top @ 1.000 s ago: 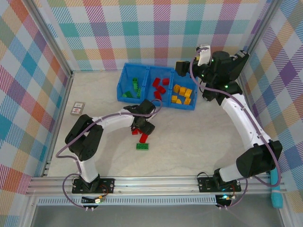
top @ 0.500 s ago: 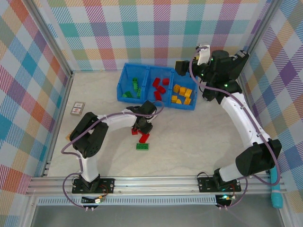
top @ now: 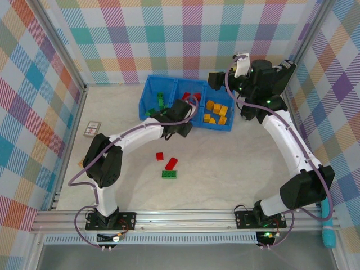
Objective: Sort the legos into containers by color
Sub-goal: Pick up the lego from the center of the table, then place the lego in the container, then pick up the lego from the center of the table.
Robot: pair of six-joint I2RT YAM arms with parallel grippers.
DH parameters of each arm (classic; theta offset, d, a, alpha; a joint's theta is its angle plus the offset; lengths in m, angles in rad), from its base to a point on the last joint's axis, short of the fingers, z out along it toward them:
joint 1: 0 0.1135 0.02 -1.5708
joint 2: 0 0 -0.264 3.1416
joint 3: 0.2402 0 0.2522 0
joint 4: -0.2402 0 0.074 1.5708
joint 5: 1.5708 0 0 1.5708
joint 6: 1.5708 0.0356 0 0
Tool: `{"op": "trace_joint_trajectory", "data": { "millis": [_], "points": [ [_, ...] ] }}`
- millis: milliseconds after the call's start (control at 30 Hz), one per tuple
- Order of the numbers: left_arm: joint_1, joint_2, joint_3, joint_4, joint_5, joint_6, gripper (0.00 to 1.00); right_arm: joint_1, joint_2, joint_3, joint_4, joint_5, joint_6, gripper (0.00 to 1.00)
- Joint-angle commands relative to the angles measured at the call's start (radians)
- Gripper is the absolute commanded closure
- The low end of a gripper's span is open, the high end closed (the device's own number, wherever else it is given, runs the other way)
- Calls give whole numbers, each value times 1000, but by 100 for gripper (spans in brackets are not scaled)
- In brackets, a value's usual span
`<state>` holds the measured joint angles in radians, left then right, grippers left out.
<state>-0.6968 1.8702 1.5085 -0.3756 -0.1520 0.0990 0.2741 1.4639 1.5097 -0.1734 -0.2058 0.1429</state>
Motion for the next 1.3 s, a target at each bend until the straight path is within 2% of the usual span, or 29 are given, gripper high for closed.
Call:
{"op": "trace_joint_trajectory", "data": {
  "millis": [0, 200, 300, 500, 567, 633, 700, 900, 1000, 1067, 1167, 1267],
  "points": [
    [6, 55, 83, 179, -92, -24, 72, -5, -9, 9, 29, -1, 4, 1],
    [12, 251, 274, 248, -214, -16, 72, -5, -14, 0, 50, 3, 27, 1],
    [19, 325, 350, 246, -284, -20, 69, -4, -14, 0, 48, 5, 22, 1],
    [38, 356, 358, 245, -310, -55, 57, -4, -14, 0, 44, 20, 12, 1],
    [43, 346, 337, 244, -313, -67, 46, -5, -13, 2, 45, 19, 13, 1],
    [46, 331, 310, 250, -316, -68, 39, -4, -13, 3, 48, 19, 18, 1],
    [46, 307, 273, 255, -317, -65, 35, -4, -12, 1, 49, 19, 19, 1],
    [43, 98, 73, 208, -232, -52, 34, -5, -9, 0, 55, 17, 23, 1],
    [38, -49, -48, 117, -163, -28, 34, -4, -5, 1, 55, 16, 25, 1],
    [37, -130, -95, -30, -63, -15, 34, -4, -3, 1, 58, 16, 33, 1],
    [16, -218, -168, -185, -38, -60, 34, -5, 2, 3, 63, 11, 51, 1],
    [-16, -308, -324, -163, -63, -155, 34, -5, 13, 16, 48, -12, 57, 1]
  ]
}}
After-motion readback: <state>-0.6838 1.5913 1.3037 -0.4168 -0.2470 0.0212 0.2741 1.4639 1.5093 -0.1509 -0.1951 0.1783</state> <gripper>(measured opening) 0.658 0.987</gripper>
